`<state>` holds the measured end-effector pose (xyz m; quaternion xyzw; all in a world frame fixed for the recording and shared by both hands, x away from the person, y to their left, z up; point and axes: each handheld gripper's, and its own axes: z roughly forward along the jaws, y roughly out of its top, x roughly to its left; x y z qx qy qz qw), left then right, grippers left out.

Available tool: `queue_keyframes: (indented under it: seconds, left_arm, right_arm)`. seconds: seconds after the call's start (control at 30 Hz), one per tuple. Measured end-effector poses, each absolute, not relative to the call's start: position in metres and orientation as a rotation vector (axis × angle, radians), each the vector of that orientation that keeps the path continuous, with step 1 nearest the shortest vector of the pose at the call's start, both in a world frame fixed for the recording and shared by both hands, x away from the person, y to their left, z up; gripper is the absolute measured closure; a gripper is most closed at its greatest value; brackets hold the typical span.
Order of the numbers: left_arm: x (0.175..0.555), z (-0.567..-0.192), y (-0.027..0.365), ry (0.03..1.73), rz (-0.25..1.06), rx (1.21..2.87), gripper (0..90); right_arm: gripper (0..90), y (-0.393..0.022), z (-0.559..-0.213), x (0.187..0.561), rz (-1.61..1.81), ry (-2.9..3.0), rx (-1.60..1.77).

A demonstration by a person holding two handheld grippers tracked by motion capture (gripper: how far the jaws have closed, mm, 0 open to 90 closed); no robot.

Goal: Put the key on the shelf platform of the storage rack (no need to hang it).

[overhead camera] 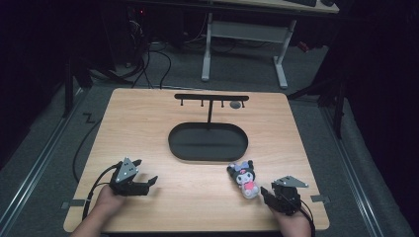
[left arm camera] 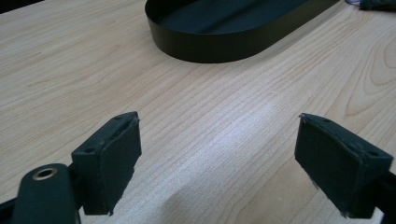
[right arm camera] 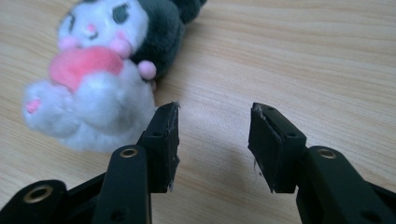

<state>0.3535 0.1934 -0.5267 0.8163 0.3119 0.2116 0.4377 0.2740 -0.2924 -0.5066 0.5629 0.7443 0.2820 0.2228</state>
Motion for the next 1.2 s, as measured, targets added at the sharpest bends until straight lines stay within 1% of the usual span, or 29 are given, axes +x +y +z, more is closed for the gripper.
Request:
queue_keyframes:
  seconds: [0.23, 0.33, 0.5, 0.6, 0.7, 1.2]
  left_arm:
    - [0.353, -0.526, 0.194, 0.772, 0.527, 2.026, 15.4]
    - [0.353, -0.526, 0.193, 0.772, 0.528, 2.025, 15.4]
    - [0.354, -0.527, 0.193, 0.775, 0.528, 2.021, 15.4]
    - [0.354, -0.527, 0.193, 0.776, 0.528, 2.023, 15.4]
    - [0.353, -0.527, 0.193, 0.775, 0.529, 2.023, 15.4]
    - [0.354, -0.527, 0.194, 0.78, 0.526, 2.025, 15.4]
  right_arm:
    - [52.1, -0.297, -0.497, 0.277, 0.696, 2.086, 1.618]
    - [48.4, -0.302, -0.492, 0.281, 0.671, 2.116, 1.68]
    - [45.3, -0.307, -0.486, 0.288, 0.593, 2.175, 1.723]
    - [40.0, -0.307, -0.48, 0.295, 0.56, 2.208, 1.765]
    - [37.1, -0.305, -0.474, 0.301, 0.518, 2.238, 1.807]
    - [31.3, -0.293, -0.458, 0.321, 0.291, 2.363, 1.823]
